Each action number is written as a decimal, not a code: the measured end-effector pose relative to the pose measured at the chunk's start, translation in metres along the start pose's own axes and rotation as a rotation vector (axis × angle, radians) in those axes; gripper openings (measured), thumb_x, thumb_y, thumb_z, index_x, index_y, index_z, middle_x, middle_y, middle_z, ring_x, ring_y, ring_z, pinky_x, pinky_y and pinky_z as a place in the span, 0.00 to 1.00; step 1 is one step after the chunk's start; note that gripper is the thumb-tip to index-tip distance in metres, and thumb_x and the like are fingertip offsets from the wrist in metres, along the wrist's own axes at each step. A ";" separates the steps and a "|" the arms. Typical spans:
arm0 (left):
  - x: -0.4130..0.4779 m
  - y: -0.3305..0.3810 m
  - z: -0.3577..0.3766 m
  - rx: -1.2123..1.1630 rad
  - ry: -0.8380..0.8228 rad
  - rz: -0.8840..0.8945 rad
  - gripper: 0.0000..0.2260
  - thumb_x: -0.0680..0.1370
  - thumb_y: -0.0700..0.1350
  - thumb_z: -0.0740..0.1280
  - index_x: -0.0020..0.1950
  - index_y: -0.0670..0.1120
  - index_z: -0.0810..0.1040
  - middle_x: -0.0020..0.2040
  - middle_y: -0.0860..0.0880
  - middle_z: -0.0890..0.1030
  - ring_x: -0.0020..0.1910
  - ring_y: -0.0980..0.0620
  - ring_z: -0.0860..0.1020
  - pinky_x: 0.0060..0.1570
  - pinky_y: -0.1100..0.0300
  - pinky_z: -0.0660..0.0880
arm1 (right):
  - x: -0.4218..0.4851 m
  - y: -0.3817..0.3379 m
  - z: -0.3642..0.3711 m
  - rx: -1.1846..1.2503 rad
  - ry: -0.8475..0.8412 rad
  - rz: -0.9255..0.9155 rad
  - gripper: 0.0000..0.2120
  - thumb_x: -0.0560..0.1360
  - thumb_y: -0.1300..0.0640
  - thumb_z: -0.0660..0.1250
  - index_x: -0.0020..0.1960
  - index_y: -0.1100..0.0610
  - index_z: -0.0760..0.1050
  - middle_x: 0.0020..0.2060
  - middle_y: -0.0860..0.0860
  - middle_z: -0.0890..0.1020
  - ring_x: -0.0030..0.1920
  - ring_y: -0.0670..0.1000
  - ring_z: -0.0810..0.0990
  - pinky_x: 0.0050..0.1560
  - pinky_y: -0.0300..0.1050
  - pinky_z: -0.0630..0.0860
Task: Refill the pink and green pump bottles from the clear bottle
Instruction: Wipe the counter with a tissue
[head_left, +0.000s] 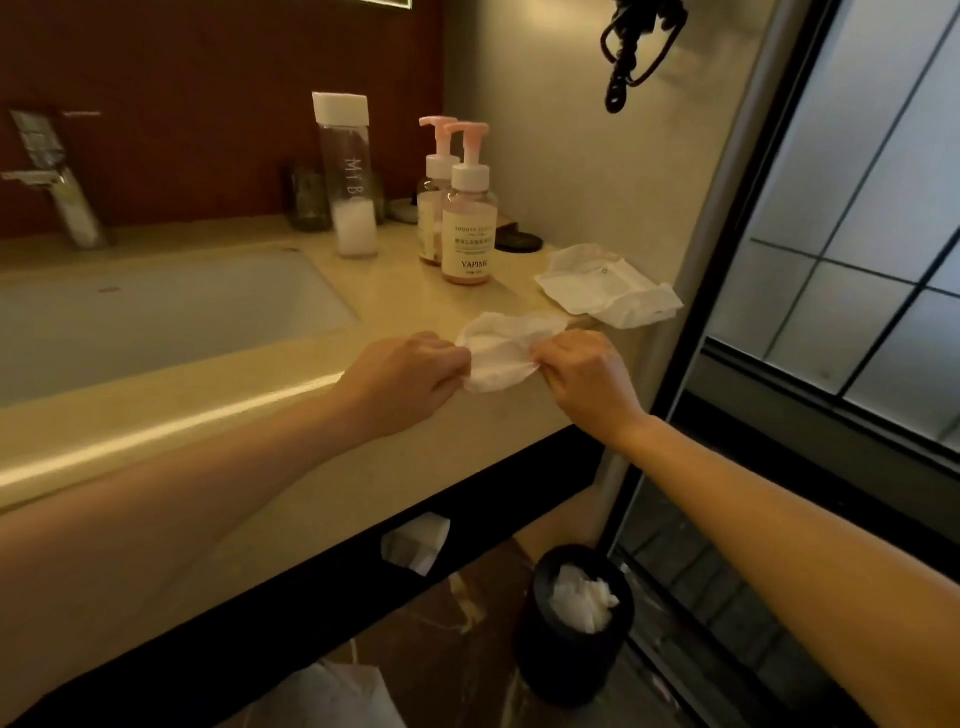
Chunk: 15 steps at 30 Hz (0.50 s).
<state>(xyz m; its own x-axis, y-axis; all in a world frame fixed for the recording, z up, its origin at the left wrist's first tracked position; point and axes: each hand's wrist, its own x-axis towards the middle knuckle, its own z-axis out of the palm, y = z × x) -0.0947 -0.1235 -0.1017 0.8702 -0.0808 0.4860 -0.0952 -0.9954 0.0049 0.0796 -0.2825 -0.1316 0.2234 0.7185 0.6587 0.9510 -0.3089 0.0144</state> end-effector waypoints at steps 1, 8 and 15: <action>-0.001 0.006 0.004 -0.002 -0.017 0.031 0.16 0.73 0.52 0.52 0.43 0.45 0.77 0.38 0.48 0.80 0.39 0.47 0.78 0.30 0.56 0.73 | -0.011 0.004 -0.001 -0.004 -0.022 -0.007 0.04 0.69 0.62 0.66 0.40 0.59 0.80 0.36 0.53 0.83 0.39 0.57 0.82 0.44 0.50 0.76; -0.008 0.060 0.065 -0.180 -0.313 -0.086 0.07 0.80 0.45 0.57 0.51 0.45 0.72 0.40 0.48 0.76 0.38 0.50 0.74 0.34 0.58 0.67 | -0.101 0.026 -0.004 0.105 -0.211 0.129 0.06 0.70 0.63 0.64 0.43 0.60 0.79 0.36 0.54 0.84 0.38 0.56 0.82 0.43 0.49 0.76; -0.031 0.094 0.156 -0.620 -0.544 -0.351 0.05 0.79 0.46 0.61 0.45 0.50 0.74 0.40 0.48 0.79 0.37 0.49 0.78 0.38 0.51 0.75 | -0.196 0.051 0.012 0.414 -0.757 0.568 0.09 0.79 0.55 0.61 0.52 0.57 0.77 0.48 0.52 0.81 0.49 0.51 0.79 0.51 0.43 0.74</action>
<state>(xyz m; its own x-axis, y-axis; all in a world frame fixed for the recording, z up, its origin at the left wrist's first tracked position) -0.0552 -0.2228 -0.2527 0.9921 0.0535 -0.1133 0.1129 -0.7736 0.6236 0.0872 -0.4313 -0.2693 0.6025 0.7818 -0.1605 0.6300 -0.5894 -0.5056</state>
